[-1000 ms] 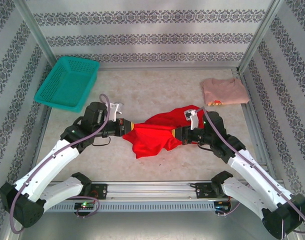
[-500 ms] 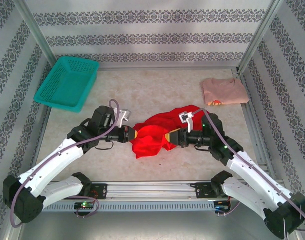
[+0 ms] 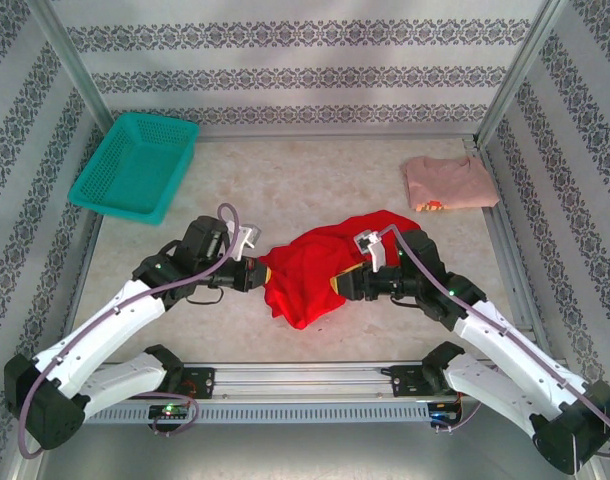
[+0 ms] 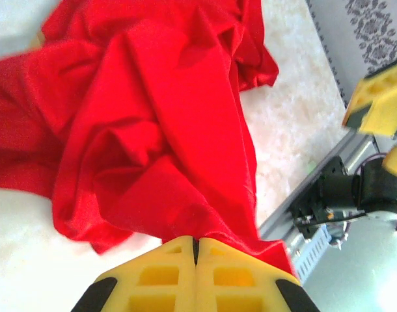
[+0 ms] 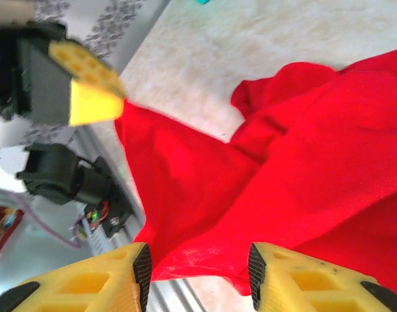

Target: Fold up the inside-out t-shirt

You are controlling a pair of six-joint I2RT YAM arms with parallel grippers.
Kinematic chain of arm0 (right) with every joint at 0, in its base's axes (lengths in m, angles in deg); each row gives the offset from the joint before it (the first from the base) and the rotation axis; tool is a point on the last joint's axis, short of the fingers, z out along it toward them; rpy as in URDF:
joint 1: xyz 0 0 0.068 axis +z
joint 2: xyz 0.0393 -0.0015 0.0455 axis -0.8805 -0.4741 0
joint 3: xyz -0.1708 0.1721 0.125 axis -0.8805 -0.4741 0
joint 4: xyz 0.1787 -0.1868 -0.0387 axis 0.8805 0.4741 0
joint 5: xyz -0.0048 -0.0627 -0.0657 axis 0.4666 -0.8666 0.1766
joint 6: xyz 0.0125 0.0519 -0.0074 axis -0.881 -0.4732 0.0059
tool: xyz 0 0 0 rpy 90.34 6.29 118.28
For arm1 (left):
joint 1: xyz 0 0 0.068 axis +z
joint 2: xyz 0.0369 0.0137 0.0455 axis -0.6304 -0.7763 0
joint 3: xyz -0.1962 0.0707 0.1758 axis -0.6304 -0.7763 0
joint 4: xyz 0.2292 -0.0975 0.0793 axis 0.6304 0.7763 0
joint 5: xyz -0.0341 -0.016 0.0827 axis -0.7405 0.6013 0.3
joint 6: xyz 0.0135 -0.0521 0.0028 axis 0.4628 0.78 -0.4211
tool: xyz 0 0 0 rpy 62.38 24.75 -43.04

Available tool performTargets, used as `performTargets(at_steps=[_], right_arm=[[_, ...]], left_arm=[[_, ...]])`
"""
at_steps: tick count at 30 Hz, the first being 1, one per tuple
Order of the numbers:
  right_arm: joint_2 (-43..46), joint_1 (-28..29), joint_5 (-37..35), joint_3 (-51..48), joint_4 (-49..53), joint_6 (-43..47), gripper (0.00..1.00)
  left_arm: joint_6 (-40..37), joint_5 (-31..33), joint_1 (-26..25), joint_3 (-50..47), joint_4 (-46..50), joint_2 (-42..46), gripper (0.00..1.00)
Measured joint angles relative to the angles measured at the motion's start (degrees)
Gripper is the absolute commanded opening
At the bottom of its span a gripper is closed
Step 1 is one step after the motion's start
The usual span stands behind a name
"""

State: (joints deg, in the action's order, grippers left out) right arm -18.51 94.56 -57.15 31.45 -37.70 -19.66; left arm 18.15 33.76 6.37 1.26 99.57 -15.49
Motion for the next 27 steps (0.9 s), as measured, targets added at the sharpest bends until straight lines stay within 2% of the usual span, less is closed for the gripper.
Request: performTargets(at_steps=[3, 4, 6, 8, 12, 15, 17, 21, 24, 27], right_arm=[[-1.99, -0.42, -7.54, 1.33, 2.05, -0.07, 0.47], [-3.34, -0.72, -10.01, 1.73, 2.4, -0.2, 0.47], [-7.37, -1.62, -15.45, 2.67, 3.04, -0.46, 0.48], [-11.8, -2.62, -19.85, 3.98, 3.56, -0.46, 0.49], [-20.24, -3.54, -28.98, 9.16, 4.37, 1.09, 0.6], [-26.27, -5.77, -33.29, 14.34, 3.93, 3.48, 0.68], [-30.93, -8.94, -33.86, 17.79, 3.5, 4.72, 0.71], [-40.15, -14.25, -33.4, 22.97, 2.97, 6.67, 0.8], [-46.95, -15.3, -32.5, 26.08, 3.1, 7.41, 0.82], [-53.16, -14.97, -31.8, 29.16, 2.99, 7.5, 0.8]], left_arm=[[1.6, -2.49, -0.87, -2.99, 1.27, -1.22, 0.03], [2.1, -3.08, -1.33, -3.91, 1.55, -2.1, 0.1], [2.64, -4.24, -1.92, -4.9, 2.51, -4.7, 0.36], [2.64, -3.93, -2.16, -4.35, 3.43, -6.88, 0.51], [2.45, -0.31, 0.15, -0.07, 4.07, -6.82, 0.83], [3.61, 3.65, 5.55, 1.44, -1.03, -5.55, 0.85], [4.17, 6.4, 8.5, 3.58, -3.1, -9.53, 0.85], [4.61, 9.33, 11.19, 9.99, -9.11, -26.43, 0.86], [4.55, 8.26, 11.45, 14.27, -10.25, -38.1, 0.85], [4.44, 5.57, 11.28, 17.84, -10.8, -45.97, 0.76]])
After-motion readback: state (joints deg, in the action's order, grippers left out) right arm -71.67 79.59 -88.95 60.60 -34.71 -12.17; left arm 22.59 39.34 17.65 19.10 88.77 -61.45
